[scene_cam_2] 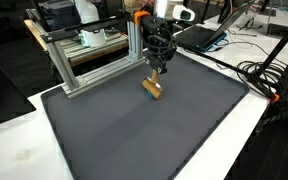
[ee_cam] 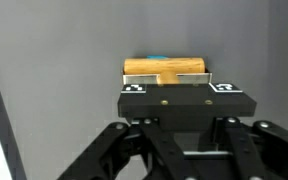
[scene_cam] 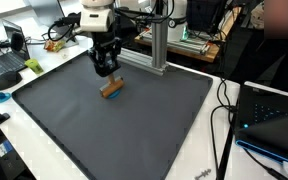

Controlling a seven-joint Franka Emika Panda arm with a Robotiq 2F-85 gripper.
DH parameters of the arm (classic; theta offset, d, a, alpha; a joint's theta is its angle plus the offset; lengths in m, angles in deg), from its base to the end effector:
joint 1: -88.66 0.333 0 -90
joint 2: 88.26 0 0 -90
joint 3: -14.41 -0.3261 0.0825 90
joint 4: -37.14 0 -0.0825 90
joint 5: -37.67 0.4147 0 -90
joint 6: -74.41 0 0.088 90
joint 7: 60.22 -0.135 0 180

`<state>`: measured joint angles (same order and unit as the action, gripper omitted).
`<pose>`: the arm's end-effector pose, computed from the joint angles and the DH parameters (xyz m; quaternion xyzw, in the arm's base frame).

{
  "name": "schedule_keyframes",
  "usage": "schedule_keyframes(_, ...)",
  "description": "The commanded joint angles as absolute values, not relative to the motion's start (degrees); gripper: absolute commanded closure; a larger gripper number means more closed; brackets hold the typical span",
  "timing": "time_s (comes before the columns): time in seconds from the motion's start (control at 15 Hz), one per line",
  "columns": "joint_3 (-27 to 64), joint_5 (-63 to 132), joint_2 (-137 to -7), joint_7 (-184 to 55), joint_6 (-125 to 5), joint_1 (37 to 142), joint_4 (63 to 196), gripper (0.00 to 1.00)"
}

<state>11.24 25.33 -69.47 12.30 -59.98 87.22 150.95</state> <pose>0.6369 0.0111 0.2638 0.7495 0.6581 -0.0268 0.0658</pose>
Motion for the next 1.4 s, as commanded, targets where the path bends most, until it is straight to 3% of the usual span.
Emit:
schedule_keyframes(0.0, 9.33, 28.27, -67.17, 14.72, -59.94, 86.81, 150.41, 0.78)
schedule_keyframes(1.33, 13.03, 23.15, -67.06, 12.22, -59.14, 86.60, 151.48, 0.78)
